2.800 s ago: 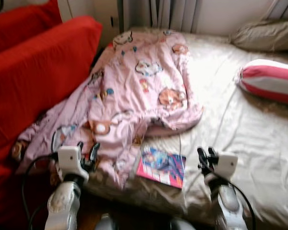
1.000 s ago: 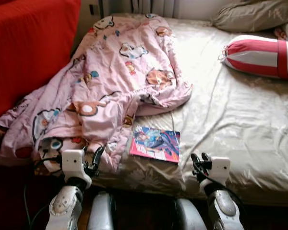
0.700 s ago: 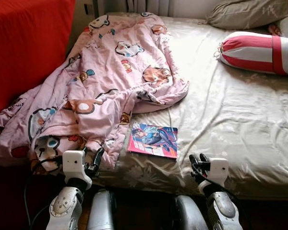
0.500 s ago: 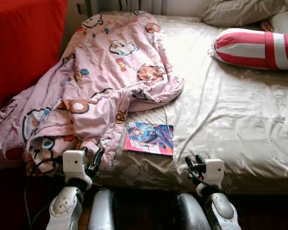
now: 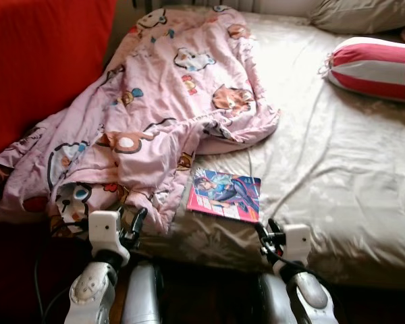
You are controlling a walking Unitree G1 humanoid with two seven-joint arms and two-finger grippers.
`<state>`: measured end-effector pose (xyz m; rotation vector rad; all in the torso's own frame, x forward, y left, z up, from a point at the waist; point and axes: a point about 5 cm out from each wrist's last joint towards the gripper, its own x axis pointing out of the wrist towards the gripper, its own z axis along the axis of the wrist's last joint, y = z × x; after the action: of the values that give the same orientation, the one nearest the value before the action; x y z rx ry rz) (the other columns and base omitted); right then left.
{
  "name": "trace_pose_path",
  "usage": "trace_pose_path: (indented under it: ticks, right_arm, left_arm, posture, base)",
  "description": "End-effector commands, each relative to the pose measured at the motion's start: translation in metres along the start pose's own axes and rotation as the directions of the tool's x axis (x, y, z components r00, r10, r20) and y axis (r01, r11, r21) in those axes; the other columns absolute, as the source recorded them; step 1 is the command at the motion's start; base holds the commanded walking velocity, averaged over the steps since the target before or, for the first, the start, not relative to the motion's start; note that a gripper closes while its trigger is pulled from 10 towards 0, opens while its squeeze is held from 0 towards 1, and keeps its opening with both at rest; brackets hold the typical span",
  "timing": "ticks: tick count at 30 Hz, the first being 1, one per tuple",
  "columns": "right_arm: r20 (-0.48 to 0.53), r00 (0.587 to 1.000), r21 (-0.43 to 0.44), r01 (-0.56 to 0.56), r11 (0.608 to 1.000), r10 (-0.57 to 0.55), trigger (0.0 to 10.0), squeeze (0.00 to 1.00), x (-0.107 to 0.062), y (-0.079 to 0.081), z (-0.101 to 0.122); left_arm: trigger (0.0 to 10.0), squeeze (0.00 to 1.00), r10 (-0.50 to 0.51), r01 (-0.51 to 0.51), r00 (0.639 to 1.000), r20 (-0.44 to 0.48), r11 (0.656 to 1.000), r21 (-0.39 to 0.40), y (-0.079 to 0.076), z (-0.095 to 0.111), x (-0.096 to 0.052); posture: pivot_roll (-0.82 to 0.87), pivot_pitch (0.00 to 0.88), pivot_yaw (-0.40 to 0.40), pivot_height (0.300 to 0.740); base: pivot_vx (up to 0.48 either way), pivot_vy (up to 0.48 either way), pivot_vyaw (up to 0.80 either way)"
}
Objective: Clean up the room
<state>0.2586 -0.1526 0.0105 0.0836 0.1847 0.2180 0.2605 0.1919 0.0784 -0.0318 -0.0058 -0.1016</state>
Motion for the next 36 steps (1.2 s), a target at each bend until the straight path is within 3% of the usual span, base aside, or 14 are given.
trace_pose_path:
  ticks: [1, 14, 20, 36]
  right_arm:
    - [-0.01, 1.0, 0.016, -0.018, 1.0, 0.019, 10.0, 0.0, 0.0, 0.006, -0.003]
    - [0.008, 0.999, 0.071, 0.045, 0.996, -0.046, 10.0, 0.0, 0.004, -0.002, 0.001]
    - [0.007, 0.993, 0.146, 0.117, 0.982, -0.119, 10.0, 0.0, 0.013, -0.008, 0.007]
    - [-0.086, 0.981, 0.186, 0.189, 0.964, -0.176, 10.0, 0.0, 0.042, -0.002, 0.013]
  left_arm:
    - [10.0, 0.0, 0.003, -0.003, 1.0, -0.023, 1.0, 0.004, 0.003, -0.003, -0.004]
    - [10.0, 0.0, -0.004, 0.004, 1.0, -0.021, 1.0, 0.004, 0.002, -0.002, -0.005]
    - [10.0, 0.0, -0.011, 0.011, 1.0, -0.02, 1.0, 0.009, 0.001, -0.001, -0.005]
    - [10.0, 0.0, -0.052, 0.051, 0.999, 0.009, 0.999, 0.019, -0.007, 0.01, 0.015]
  posture:
    - [0.06, 0.194, -0.047, 0.586]
    - [0.05, 0.2, -0.043, 0.586]
    - [0.06, 0.212, -0.04, 0.586]
    - [0.11, 0.272, -0.029, 0.586]
  base:
    - [0.27, 0.0, 0.0]
    - [0.293, 0.0, 0.0]
    - [0.0, 0.0, 0.0]
    - [0.0, 0.0, 0.0]
